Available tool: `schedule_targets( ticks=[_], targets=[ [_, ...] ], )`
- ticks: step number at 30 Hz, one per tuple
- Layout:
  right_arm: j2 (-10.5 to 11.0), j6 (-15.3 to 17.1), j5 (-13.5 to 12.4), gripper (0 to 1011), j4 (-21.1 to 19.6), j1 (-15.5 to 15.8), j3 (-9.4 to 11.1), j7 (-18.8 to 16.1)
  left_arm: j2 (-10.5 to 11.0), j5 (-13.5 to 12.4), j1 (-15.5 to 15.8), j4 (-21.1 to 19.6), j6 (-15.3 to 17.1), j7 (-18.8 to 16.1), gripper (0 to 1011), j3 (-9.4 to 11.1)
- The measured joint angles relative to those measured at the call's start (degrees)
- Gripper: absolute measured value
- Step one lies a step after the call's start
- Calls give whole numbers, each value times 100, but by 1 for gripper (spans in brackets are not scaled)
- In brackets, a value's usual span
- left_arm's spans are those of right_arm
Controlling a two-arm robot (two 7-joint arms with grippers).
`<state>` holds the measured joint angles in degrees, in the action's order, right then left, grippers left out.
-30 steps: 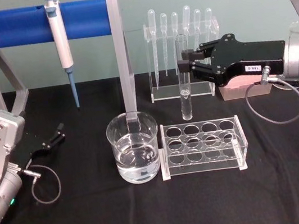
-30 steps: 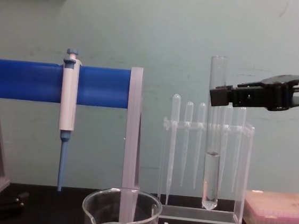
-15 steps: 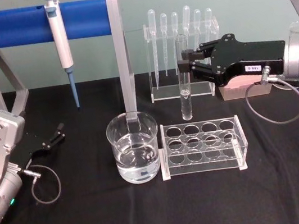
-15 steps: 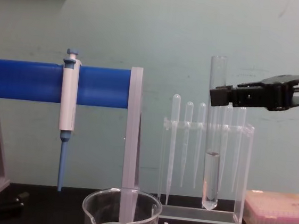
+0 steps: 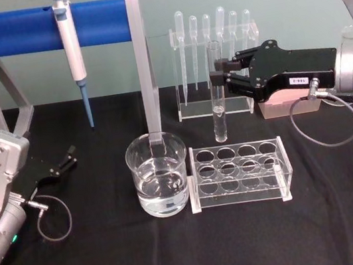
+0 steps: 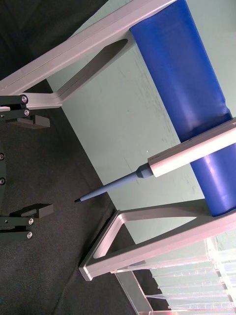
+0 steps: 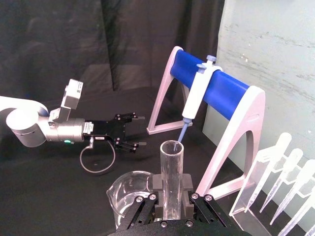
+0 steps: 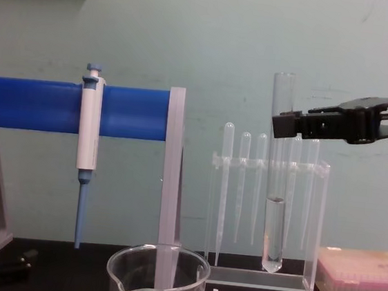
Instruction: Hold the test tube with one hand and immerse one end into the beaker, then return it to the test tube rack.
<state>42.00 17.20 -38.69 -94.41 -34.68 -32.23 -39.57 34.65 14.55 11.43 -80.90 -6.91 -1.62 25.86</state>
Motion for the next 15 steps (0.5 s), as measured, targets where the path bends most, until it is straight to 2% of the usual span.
schedule_targets(
  ticks=[15],
  targets=[
    [0, 0, 0, 218, 0, 0, 0, 0, 0, 0, 0, 0, 0, 0, 1000, 0]
  ],
)
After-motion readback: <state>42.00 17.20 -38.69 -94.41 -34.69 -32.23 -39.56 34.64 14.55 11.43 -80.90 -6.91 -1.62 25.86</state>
